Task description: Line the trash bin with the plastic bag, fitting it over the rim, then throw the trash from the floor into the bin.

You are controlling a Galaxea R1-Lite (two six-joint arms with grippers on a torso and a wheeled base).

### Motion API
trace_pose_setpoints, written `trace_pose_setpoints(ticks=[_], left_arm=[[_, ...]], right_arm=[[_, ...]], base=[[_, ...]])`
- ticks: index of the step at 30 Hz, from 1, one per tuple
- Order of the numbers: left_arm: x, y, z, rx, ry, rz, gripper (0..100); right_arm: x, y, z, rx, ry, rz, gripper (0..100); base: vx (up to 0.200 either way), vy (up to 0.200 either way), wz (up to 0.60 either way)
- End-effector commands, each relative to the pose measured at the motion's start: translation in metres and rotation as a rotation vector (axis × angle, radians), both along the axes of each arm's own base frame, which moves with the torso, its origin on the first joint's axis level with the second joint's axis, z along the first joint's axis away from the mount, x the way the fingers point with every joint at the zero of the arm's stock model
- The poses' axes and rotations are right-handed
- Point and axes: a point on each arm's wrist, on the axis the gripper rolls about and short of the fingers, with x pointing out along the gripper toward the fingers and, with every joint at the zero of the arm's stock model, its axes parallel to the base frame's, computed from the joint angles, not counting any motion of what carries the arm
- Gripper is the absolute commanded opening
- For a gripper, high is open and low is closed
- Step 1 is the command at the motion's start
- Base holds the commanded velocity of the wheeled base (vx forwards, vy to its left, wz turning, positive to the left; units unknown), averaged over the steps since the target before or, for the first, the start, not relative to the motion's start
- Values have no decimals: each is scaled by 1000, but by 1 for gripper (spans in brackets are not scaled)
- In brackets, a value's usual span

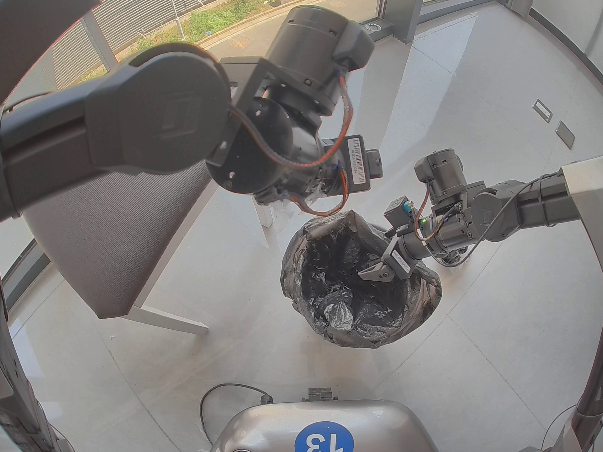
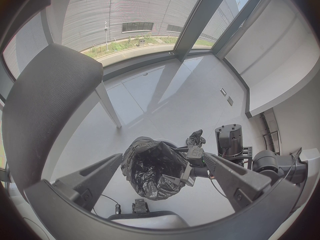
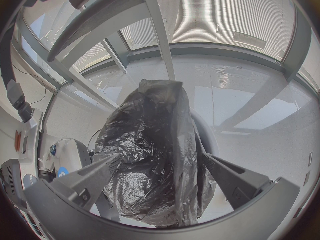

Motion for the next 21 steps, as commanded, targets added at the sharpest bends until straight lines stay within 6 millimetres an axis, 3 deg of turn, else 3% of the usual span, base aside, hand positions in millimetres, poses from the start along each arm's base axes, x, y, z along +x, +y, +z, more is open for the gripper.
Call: trace_pose_setpoints(ticks=[1,6,7,21], left_arm=[[1,0,0,1,1,2,100],[1,0,-1,2,2,2,100],[1,0,-2,3,3,2,100],[2,0,-2,6,5,4,100]], right_arm=[[6,0,-6,-4,7,-3,100],[8,1,-7,-2,-3,0,100],[9,1,-7,-1,-7,-2,0],[21,-12,9,23,-63,-42,0]], base=[[0,0,0],[0,0,0],[0,0,0],[0,0,0]])
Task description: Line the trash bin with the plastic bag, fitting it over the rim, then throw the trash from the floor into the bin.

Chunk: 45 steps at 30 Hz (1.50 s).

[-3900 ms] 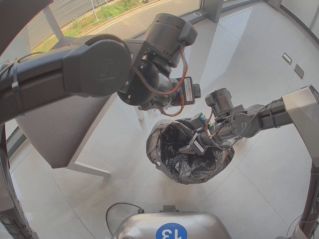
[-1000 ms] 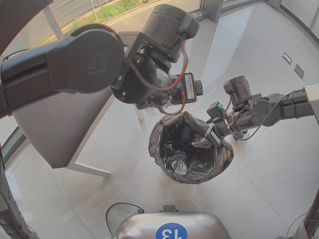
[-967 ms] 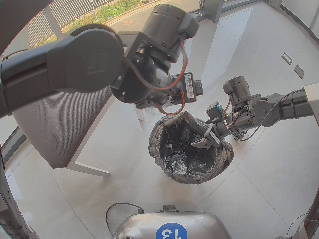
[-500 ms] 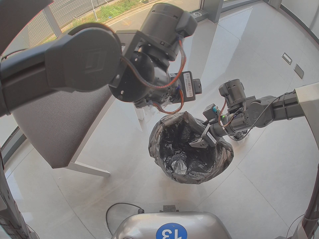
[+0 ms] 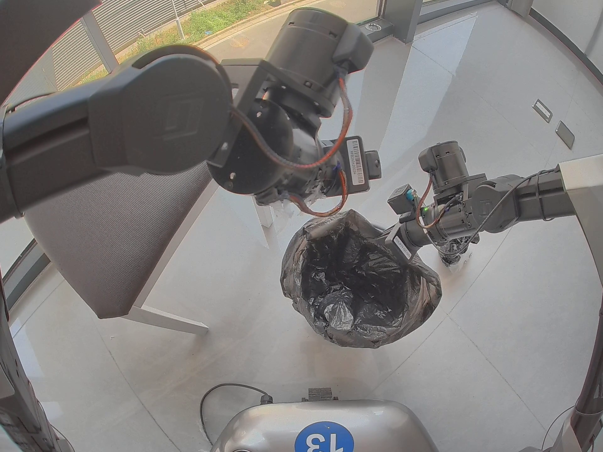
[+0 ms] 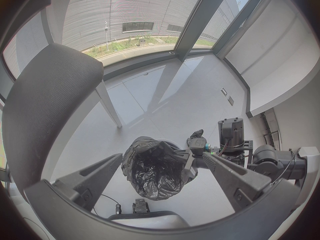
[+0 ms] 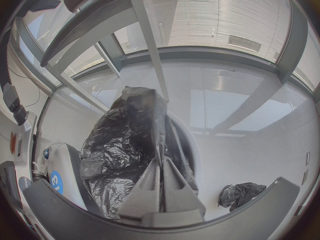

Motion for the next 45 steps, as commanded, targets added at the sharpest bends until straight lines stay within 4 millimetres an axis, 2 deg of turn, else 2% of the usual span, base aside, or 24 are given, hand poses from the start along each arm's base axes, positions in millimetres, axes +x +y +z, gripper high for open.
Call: trace_pose_setpoints(ticks=[1,12,20,23,27,30,31,33,35,38,45], left_arm=[[0,0,0,1,1,1,100],[-3,2,3,0,1,0,100],[-4,3,4,-1,0,-2,100],[-4,3,3,0,1,-2,100],[-5,4,4,-1,2,-1,100],[-5,4,4,-1,2,1,100],[-5,4,4,-1,2,1,100],[-5,4,4,-2,3,2,100],[-5,4,4,-2,4,3,100],[-5,4,4,-1,3,5,100],[-8,2,4,-1,2,-5,100]], right_arm=[[5,-7,4,5,-16,-18,0],[43,-40,18,32,-108,-117,0],[60,-46,20,48,-142,-143,0],[60,-46,23,67,-141,-152,0],[45,-34,39,83,-118,-133,0],[41,-35,40,68,-92,-129,0],[39,-35,43,72,-97,-132,100],[38,-35,47,78,-103,-133,100],[27,-31,62,98,-123,-123,100],[16,-24,64,96,-110,-102,100],[1,-12,37,45,-19,-54,100]], base=[[0,0,0],[0,0,0],[0,0,0],[0,0,0],[0,0,0],[0,0,0],[0,0,0],[0,0,0],[0,0,0],[0,0,0],[0,0,0]])
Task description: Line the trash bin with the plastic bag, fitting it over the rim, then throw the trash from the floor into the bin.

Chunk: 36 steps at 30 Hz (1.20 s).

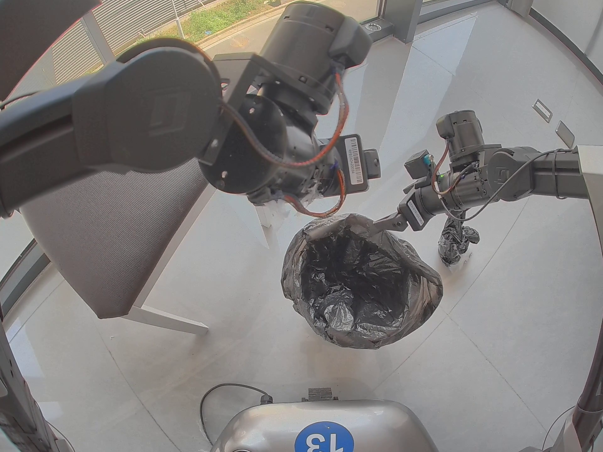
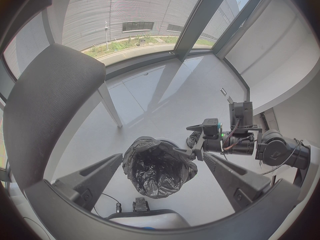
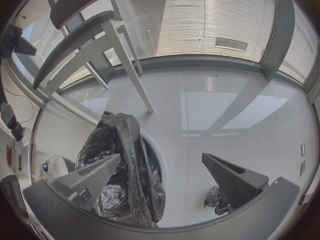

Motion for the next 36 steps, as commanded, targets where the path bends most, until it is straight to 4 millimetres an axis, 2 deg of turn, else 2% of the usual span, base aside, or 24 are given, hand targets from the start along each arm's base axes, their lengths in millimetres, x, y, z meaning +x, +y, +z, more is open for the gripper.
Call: trace_pose_setpoints(ticks=[1,8,13,21,22,31,36], left_arm=[[-2,0,1,-2,-3,-3,100],[-3,4,3,-2,-3,1,100],[-3,6,4,-6,-6,4,100],[-3,6,4,-2,-6,3,100],[-3,6,4,-1,-7,2,100],[-3,6,4,-1,-7,2,100],[-3,5,4,0,-6,2,100]], right_arm=[[-13,9,-7,-17,32,37,100],[-14,24,-31,-44,96,70,100],[-14,33,-41,-53,117,90,100],[-7,34,-54,-76,121,105,100],[-6,34,-54,-76,120,104,0],[0,26,-46,-61,94,77,0],[10,15,-34,-50,48,48,0]], base=[[0,0,0],[0,0,0],[0,0,0],[0,0,0],[0,0,0],[0,0,0],[0,0,0]])
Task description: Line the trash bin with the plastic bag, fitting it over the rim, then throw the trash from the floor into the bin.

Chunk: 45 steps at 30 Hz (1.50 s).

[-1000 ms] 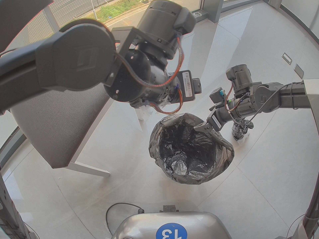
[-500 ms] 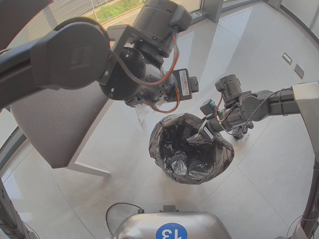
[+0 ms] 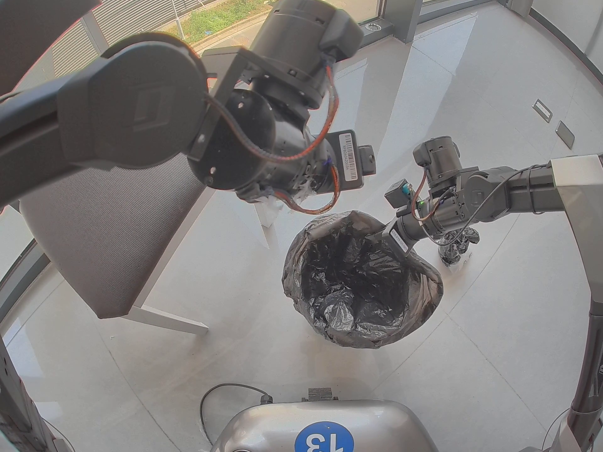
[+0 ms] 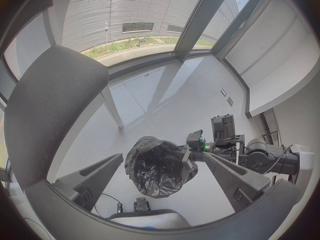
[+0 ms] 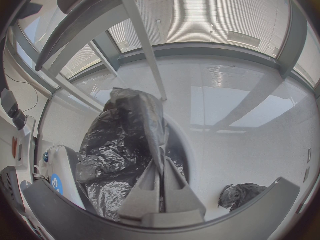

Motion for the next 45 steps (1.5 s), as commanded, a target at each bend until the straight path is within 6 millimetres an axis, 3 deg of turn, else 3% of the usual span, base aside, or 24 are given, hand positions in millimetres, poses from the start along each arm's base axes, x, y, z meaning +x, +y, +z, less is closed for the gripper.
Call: trace_pose_setpoints(ticks=[1,7,18,30,31,40,45], left_arm=[[0,0,0,2,2,1,100],[-2,2,-1,6,6,1,100],[-7,9,1,10,9,1,100],[-9,11,2,10,9,1,100],[-10,11,2,12,9,2,100],[-13,13,-13,66,46,0,100],[-12,14,-32,152,71,-16,100]], right_arm=[[7,-8,8,10,-32,-20,0],[37,-27,16,27,-104,-79,0],[51,-42,25,42,-152,-118,0],[46,-25,22,58,-127,-93,0],[45,-22,23,70,-121,-97,100],[32,-19,40,100,-102,-111,100],[6,-22,70,106,-108,-101,100]], base=[[0,0,0],[0,0,0],[0,0,0],[0,0,0],[0,0,0],[0,0,0],[0,0,0]])
